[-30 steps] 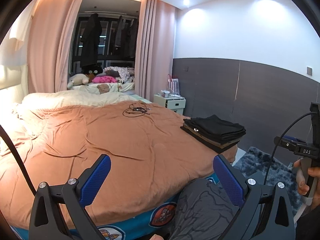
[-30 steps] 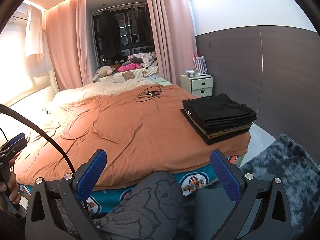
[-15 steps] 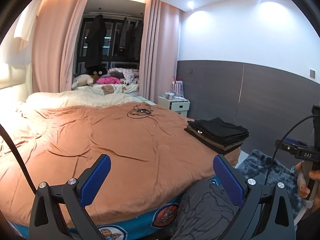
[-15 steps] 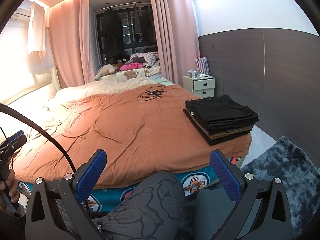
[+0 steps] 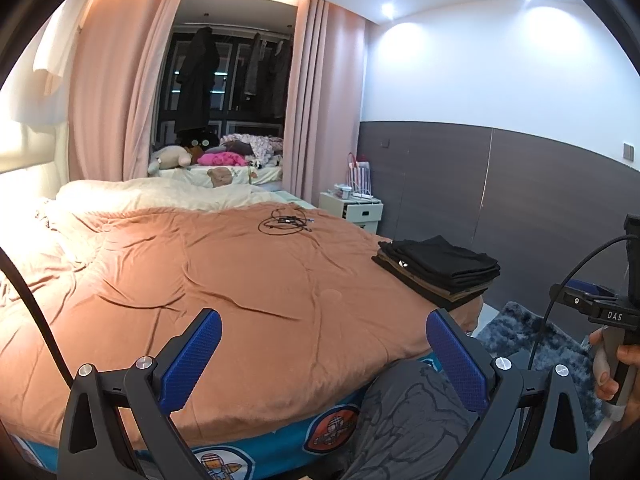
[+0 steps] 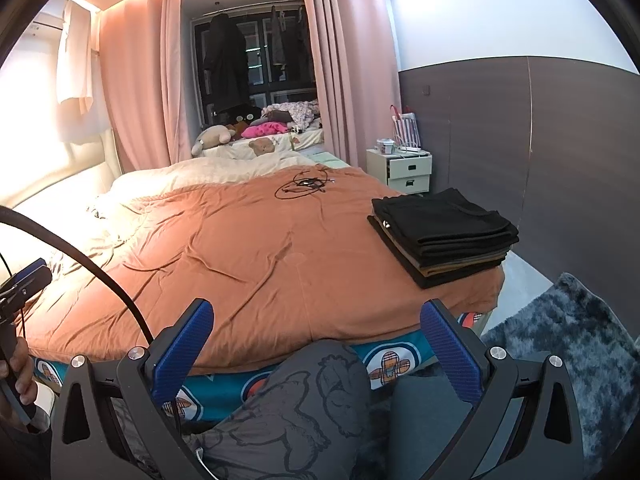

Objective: Fold small clothes

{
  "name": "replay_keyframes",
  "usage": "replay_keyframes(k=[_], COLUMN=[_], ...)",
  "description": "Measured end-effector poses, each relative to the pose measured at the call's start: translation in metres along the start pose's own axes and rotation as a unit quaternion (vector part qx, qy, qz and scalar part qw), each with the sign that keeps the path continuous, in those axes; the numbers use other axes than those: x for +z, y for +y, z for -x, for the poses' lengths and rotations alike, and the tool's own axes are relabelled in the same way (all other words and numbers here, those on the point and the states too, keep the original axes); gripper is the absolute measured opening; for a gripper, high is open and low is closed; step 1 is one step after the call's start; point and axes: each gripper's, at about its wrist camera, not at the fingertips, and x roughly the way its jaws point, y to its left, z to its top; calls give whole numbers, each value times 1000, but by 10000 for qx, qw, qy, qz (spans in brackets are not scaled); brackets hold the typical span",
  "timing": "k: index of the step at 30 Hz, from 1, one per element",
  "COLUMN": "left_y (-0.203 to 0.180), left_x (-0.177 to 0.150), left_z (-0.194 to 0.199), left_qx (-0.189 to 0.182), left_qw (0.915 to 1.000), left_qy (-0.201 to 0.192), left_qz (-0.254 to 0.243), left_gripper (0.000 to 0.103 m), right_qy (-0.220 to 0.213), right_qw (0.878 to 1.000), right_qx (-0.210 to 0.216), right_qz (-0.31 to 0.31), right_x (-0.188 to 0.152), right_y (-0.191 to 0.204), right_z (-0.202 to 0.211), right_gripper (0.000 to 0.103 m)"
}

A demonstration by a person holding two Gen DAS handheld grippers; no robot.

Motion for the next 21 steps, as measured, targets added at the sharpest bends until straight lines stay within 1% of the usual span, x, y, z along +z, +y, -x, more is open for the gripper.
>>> replay_keyframes(k=[21], left_y=[-5], left_x=[-3], left_z=[4], left_qx=[-27], left_qw=[10000], left_qy=[62], left_qz=[-72], left_gripper=[103], right_qy=[46], right_qw=[10000], right_qx=[-54], right_qz=[-29], right_x=[-1], right_y=[-3], right_z=[3], right_gripper=[103])
